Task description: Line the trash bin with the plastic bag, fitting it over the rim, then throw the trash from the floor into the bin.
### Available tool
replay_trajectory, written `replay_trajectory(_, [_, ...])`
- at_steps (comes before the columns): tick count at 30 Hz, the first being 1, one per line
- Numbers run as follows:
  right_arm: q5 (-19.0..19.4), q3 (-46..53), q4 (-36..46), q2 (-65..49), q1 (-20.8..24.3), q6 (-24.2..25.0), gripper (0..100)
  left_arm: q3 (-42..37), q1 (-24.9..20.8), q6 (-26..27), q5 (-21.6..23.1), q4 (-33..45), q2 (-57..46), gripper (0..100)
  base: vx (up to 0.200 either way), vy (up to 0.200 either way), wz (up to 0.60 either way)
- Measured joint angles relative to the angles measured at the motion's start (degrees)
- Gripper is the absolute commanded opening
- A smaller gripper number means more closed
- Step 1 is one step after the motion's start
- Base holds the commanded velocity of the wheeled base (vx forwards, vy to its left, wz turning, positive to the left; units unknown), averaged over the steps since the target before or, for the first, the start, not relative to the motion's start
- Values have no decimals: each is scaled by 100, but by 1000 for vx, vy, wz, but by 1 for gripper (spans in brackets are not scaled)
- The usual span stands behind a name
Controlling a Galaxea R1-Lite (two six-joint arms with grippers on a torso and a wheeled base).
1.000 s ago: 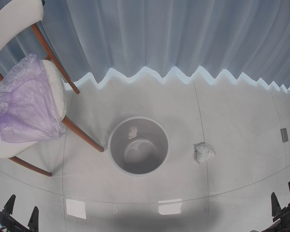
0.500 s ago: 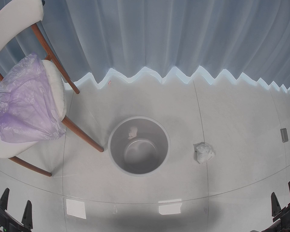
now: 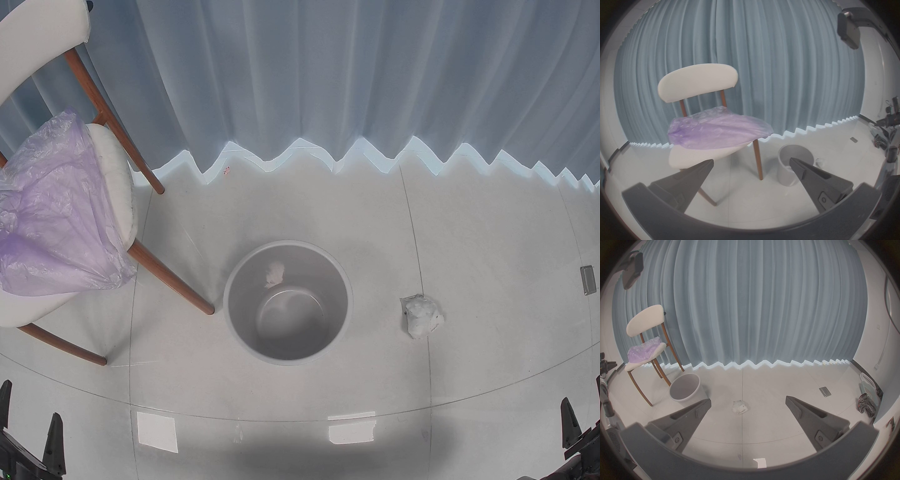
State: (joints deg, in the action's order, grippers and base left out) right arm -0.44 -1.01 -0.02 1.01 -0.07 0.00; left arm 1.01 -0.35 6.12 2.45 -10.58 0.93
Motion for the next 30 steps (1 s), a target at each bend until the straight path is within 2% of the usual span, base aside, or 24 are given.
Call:
replay_trajectory(6, [0,0,0,0,0,0,100,0,-6,22,567,-200,0,100,0,0,0])
replay_trajectory(13, [0,0,0,0,-4,0,100,140,-11,11,619,62,0,100,0,0,0])
replay_trajectory(20, [0,0,0,0,0,0,100,734,-17,0,705,917,0,100,0,0,0])
replay_trajectory(30, [0,0,-2,0,-4,0,100,1143,-234,-11,885,968,310,100,0,0,0])
